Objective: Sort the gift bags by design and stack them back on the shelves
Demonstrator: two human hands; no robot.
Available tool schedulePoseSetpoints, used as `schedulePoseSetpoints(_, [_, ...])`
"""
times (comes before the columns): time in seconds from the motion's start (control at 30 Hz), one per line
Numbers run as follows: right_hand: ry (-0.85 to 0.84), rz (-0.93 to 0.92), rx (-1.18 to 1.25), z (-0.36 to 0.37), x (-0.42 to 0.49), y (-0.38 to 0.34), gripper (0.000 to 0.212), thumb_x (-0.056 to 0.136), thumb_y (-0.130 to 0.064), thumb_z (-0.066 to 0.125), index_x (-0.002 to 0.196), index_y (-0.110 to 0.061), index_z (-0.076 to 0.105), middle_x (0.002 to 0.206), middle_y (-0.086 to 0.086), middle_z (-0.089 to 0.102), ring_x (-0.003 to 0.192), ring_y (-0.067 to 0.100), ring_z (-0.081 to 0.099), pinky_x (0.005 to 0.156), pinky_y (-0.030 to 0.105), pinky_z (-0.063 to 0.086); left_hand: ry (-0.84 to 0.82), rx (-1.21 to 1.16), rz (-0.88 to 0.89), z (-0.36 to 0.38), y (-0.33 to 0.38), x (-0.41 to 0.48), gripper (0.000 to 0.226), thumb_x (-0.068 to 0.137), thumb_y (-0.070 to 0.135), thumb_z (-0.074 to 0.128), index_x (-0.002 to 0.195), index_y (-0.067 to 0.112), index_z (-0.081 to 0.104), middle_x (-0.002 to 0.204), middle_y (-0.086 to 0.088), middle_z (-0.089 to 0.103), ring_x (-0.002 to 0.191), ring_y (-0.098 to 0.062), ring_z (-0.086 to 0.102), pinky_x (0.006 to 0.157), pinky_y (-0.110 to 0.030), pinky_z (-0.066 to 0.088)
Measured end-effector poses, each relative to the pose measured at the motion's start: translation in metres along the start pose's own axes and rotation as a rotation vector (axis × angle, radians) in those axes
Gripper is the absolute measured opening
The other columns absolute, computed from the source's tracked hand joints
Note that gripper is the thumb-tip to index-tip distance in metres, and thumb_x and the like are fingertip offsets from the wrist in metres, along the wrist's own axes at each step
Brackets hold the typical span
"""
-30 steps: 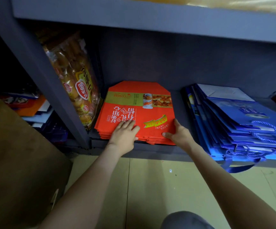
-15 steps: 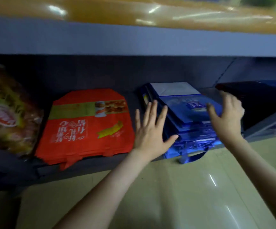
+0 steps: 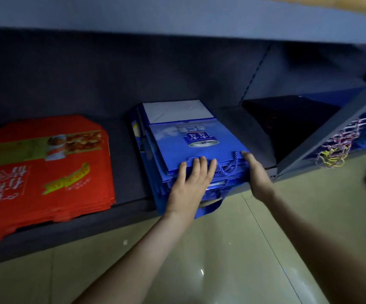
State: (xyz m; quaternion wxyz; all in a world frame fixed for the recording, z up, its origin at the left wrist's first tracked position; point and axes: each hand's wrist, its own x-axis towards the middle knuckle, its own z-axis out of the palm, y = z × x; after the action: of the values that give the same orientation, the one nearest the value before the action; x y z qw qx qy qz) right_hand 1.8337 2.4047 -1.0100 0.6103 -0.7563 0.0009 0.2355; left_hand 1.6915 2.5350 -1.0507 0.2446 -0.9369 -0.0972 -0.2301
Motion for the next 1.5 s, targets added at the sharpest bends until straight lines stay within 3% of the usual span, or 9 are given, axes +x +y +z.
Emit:
schedulePoseSetpoints(0.13, [-0.062, -0.074, -0.016, 0.004, -0.003, 0.007, 0.031, 0.096, -0.030, 0.049, 0.111, -0.008, 0.066, 0.107, 0.006, 0.072, 0.101, 0.022, 0.067, 0.092, 0.034, 0.050, -0.023, 0.034, -0.037, -0.003, -0.005, -0.009, 0.072, 0.083, 0.023, 0.050, 0.146, 0.013, 0.017, 0.142, -0.014, 0.028, 0.125, -0.025, 0.031, 0.104, -0.045, 0.025])
schedulePoseSetpoints(0.33, [-0.281, -0.097, -0.107, 0.007, -0.012, 0.008, 0.046, 0.088, -0.060, 0.053, 0.120, -0.028, 0.062, 0.120, -0.010, 0.066, 0.108, 0.003, 0.062, 0.098, 0.025, 0.045, -0.120, 0.051, -0.060, -0.006, -0.022, -0.027, 0.130, 0.067, 0.061, 0.071, 0.148, 0.001, -0.011, 0.151, -0.016, 0.016, 0.136, -0.030, 0.021, 0.110, -0.057, 0.011])
schedulePoseSetpoints(0.53, [-0.027, -0.090, 0.106, -0.011, -0.029, 0.049, 0.098, 0.076, -0.069, 0.055, 0.151, -0.030, 0.008, 0.156, -0.006, 0.019, 0.141, 0.011, 0.024, 0.116, 0.034, 0.021, -0.142, -0.008, 0.023, -0.005, -0.018, -0.035, 0.136, 0.058, 0.072, 0.072, 0.150, 0.013, -0.009, 0.155, -0.023, -0.009, 0.141, -0.046, -0.006, 0.113, -0.055, -0.010])
schedulePoseSetpoints(0.73, [-0.199, 0.224, 0.363, 0.012, -0.045, 0.068, 0.043, 0.097, -0.053, 0.035, 0.114, -0.025, 0.062, 0.124, 0.000, 0.062, 0.115, 0.014, 0.053, 0.103, 0.032, 0.027, -0.119, 0.076, 0.045, -0.001, -0.022, -0.028, 0.120, 0.065, 0.047, 0.079, 0.149, 0.016, -0.001, 0.155, -0.017, 0.005, 0.138, -0.043, 0.013, 0.113, -0.051, 0.003])
schedulePoseSetpoints(0.83, [-0.049, 0.263, 0.262, 0.016, -0.036, 0.059, 0.060, 0.096, -0.058, 0.033, 0.141, -0.019, 0.043, 0.147, 0.005, 0.042, 0.134, 0.020, 0.038, 0.111, 0.037, 0.024, -0.065, 0.022, 0.061, -0.010, -0.028, -0.023, 0.119, 0.061, 0.066, 0.073, 0.149, 0.020, 0.007, 0.154, -0.011, 0.009, 0.138, -0.039, 0.017, 0.112, -0.050, 0.003])
schedulePoseSetpoints(0.93, [0.125, 0.186, 0.220, 0.001, -0.028, 0.038, 0.068, 0.097, -0.056, 0.035, 0.151, -0.017, 0.023, 0.156, 0.004, 0.026, 0.142, 0.020, 0.027, 0.114, 0.037, 0.020, 0.127, -0.202, 0.046, -0.030, -0.041, -0.018, 0.091, 0.075, 0.071, 0.057, 0.147, 0.024, 0.027, 0.154, -0.011, 0.016, 0.140, -0.036, 0.020, 0.110, -0.049, 0.007])
schedulePoseSetpoints(1.1, [-0.102, -0.064, 0.034, -0.011, -0.018, 0.004, 0.062, 0.099, -0.056, 0.022, 0.149, -0.021, 0.029, 0.155, 0.000, 0.028, 0.144, 0.018, 0.022, 0.113, 0.035, 0.015, 0.123, -0.858, -0.669, -0.037, -0.076, -0.039, 0.080, 0.082, 0.075, 0.038, 0.149, 0.037, 0.017, 0.158, -0.016, -0.003, 0.145, -0.032, -0.003, 0.114, -0.052, 0.004])
schedulePoseSetpoints(1.37, [-0.320, -0.027, 0.010, -0.006, -0.014, 0.011, 0.093, 0.072, -0.088, 0.037, 0.145, -0.029, 0.038, 0.144, -0.004, 0.048, 0.133, 0.019, 0.044, 0.115, 0.047, 0.027, -0.065, -1.346, -0.784, -0.020, -0.055, -0.057, 0.104, 0.059, 0.083, 0.058, 0.141, 0.047, 0.007, 0.159, -0.006, -0.006, 0.136, 0.013, -0.011, 0.107, -0.011, 0.009])
schedulePoseSetpoints(1.5, [-0.384, -0.080, -0.009, -0.004, -0.018, 0.002, 0.064, 0.081, -0.073, 0.035, 0.122, -0.029, 0.056, 0.116, -0.010, 0.068, 0.107, 0.010, 0.064, 0.085, 0.023, 0.052, -0.038, -1.336, -0.782, -0.006, -0.051, -0.059, 0.111, 0.057, 0.081, 0.062, 0.144, 0.040, 0.008, 0.157, -0.011, 0.010, 0.146, -0.016, 0.010, 0.113, -0.031, 0.021])
